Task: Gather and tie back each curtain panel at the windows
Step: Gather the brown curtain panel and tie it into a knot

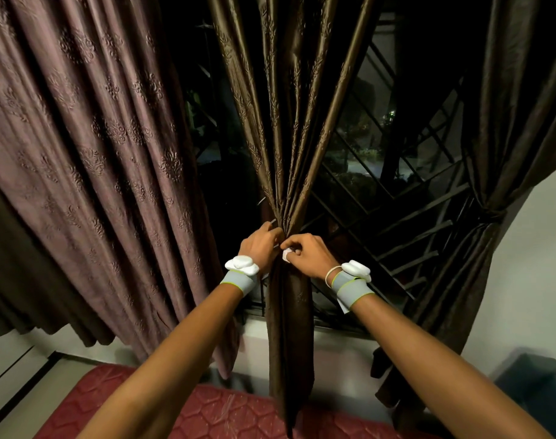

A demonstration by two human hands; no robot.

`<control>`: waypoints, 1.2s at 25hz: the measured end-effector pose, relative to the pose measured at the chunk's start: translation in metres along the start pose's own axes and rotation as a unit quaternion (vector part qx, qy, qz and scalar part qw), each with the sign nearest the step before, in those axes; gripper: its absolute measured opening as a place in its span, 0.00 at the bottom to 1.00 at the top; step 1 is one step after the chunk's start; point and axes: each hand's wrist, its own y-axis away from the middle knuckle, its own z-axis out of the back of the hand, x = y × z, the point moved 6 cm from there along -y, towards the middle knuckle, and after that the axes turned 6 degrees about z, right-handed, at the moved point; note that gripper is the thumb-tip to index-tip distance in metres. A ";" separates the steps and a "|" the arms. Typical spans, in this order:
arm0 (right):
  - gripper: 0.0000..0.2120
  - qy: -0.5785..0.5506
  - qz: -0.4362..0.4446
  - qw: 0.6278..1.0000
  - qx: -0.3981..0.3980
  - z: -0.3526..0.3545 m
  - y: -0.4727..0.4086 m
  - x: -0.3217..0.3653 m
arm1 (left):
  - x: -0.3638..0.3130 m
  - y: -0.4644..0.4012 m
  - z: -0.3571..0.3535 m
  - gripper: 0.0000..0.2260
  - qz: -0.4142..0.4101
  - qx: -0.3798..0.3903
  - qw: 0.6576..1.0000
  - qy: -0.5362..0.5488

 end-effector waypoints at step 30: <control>0.05 0.212 0.024 0.973 -0.092 -0.021 -0.028 0.033 | 0.049 0.013 0.011 0.08 0.112 -0.041 0.982 0.148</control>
